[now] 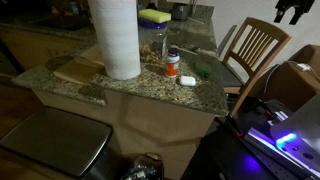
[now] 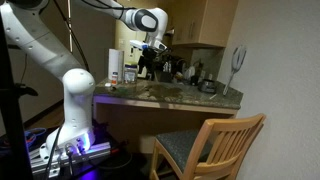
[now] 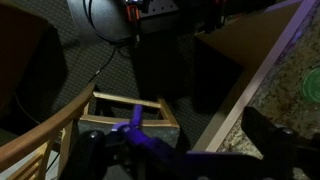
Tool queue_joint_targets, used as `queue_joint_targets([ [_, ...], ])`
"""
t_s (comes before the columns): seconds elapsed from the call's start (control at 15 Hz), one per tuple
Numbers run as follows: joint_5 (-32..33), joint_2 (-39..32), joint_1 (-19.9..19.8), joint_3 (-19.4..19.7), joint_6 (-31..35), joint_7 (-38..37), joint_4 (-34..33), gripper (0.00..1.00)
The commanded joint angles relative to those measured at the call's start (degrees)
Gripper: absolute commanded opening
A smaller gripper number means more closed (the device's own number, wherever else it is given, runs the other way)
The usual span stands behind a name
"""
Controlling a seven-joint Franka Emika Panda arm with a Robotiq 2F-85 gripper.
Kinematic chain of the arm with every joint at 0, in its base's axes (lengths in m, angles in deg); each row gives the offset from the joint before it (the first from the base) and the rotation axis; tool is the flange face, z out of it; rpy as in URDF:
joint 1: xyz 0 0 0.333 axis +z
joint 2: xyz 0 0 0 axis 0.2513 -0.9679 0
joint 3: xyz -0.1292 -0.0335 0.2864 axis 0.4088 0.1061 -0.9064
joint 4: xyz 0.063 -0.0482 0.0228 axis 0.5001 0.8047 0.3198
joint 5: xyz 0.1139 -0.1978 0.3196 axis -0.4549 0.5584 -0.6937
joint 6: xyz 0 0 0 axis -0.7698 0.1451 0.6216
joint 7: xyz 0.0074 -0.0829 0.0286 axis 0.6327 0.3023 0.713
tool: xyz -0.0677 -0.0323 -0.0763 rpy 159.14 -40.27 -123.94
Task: Put the keys on top of the green lid
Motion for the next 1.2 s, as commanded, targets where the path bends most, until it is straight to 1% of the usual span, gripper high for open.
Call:
queue_joint_targets([
  [0.0, -0.28, -0.13, -0.61, -0.47, -0.09, 0.31, -0.11, 1.0],
  [0.07, -0.28, -0.13, -0.61, -0.47, -0.09, 0.31, -0.11, 1.0],
  [0.2, -1.19, -0.48, 1.54, -1.77, -0.58, 1.87, 1.82, 1.0],
  [0.53, -9.98, 3.01, 8.8, -3.94, -2.38, 9.27, 5.87, 1.0],
  [0.73, -15.02, 6.53, 12.6, -4.97, -3.59, 13.5, 8.59, 1.0],
  [0.87, -18.1, 8.69, 14.85, -5.17, -4.85, 16.6, 10.01, 1.0],
  [1.0, -19.6, 10.17, 16.95, -4.93, -6.99, 20.57, 10.94, 1.0],
  [1.07, -17.5, 11.22, 16.72, -5.42, -8.13, 21.37, 10.44, 1.0],
  [1.13, -18.43, 8.71, 15.9, -5.89, -6.51, 18.66, 9.35, 1.0],
])
